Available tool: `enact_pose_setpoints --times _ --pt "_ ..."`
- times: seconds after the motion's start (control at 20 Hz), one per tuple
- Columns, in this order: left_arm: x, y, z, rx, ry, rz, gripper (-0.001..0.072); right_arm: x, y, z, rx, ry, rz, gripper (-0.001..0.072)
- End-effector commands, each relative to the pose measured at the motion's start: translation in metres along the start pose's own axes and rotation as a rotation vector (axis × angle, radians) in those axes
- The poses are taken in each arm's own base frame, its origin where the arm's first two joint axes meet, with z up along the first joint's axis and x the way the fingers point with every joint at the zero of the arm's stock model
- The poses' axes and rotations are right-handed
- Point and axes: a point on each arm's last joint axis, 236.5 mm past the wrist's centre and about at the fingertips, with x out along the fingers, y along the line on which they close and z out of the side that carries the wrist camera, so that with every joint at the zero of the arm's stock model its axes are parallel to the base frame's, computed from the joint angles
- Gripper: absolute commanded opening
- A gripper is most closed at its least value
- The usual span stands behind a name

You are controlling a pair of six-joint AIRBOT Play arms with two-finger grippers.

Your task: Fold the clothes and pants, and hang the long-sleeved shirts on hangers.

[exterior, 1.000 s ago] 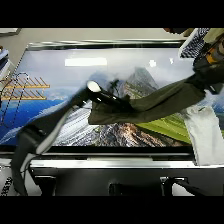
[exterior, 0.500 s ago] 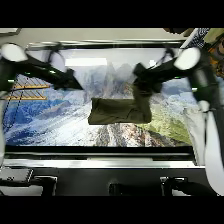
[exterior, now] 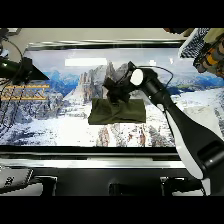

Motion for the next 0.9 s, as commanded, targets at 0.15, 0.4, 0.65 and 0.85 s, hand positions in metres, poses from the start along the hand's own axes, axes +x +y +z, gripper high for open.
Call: enact_pose_setpoints --times 0.15,0.4,0.65,0.85 --pt "-0.007 0.008 0.002 0.008 -0.017 0.017 0.0015 0.039 -0.007 -0.008 0.069 0.054 0.007 0.0032" --pt "-0.007 0.01 0.002 0.008 -0.017 0.026 0.0015 0.055 -0.014 -0.013 0.083 0.089 0.002 0.0041" --pt "-0.007 0.01 0.002 0.018 -0.017 0.026 0.0015 0.054 -0.006 -0.024 0.052 0.139 0.039 0.0225" --pt "-0.007 0.01 0.002 0.018 -0.017 0.026 0.0015 0.039 0.014 -0.036 -0.069 0.185 0.121 0.0674"
